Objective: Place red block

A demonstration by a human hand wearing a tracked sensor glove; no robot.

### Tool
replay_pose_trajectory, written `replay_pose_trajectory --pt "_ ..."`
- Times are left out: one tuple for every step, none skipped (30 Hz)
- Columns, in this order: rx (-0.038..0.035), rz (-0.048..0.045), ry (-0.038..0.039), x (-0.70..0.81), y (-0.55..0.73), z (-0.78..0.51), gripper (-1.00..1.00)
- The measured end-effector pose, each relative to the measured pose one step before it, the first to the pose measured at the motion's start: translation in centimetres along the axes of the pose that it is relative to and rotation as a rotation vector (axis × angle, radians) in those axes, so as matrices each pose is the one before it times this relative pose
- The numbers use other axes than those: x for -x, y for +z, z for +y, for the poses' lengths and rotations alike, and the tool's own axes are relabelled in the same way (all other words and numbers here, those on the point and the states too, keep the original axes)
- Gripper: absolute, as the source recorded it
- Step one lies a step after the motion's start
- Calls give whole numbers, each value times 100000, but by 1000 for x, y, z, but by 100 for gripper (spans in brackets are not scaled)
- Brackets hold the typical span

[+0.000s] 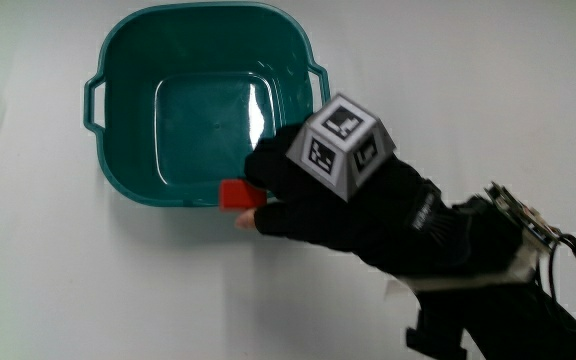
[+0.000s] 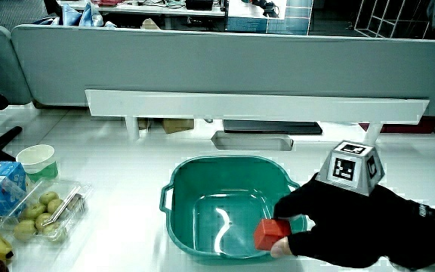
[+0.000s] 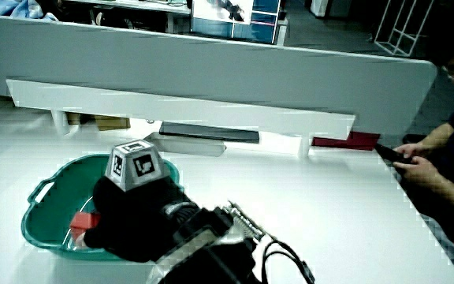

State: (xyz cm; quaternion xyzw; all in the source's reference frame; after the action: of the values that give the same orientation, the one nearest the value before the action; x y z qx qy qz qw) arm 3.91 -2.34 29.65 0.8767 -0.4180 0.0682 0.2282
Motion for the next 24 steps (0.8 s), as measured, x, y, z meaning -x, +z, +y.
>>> replay_pose_trajectory --pt "-4040 -1460 1206 363 81 -321 0" --pt "-4040 -1460 1207 366 100 -313 0" --pt "-299 -557 925 153 -301 -206 0" --pt "-299 -556 925 157 -299 -205 0" --pt "3873 1241 -688 185 -222 -229 0" --pt "1107 1360 1019 130 -199 -182 0" --pt "-1065 5093 929 230 -120 -173 0" --pt "5391 -3625 -1706 316 68 -189 0" --pt "816 766 207 92 -187 -74 0" --pt "-130 -563 242 82 -258 -49 0" --pt "163 695 513 23 -282 -17 0" --pt "1089 -123 10 47 -304 -6 0" --pt "1089 -123 10 47 -304 -3 0" --pt "1089 -123 10 47 -304 0 0" --pt "1089 -123 10 48 -304 4 0" --pt "1089 -123 10 48 -303 7 0" --pt "1089 -123 10 48 -303 10 0" --pt "1089 -123 10 49 -303 14 0" --pt "1089 -123 10 49 -303 17 0" --pt "1089 -123 10 50 -303 20 0" --pt "1508 920 -369 -139 -624 187 0" --pt "944 594 -686 -35 -327 104 0" --pt "-214 -656 23 70 -134 36 0" --pt "682 -474 -29 -29 -401 149 0"
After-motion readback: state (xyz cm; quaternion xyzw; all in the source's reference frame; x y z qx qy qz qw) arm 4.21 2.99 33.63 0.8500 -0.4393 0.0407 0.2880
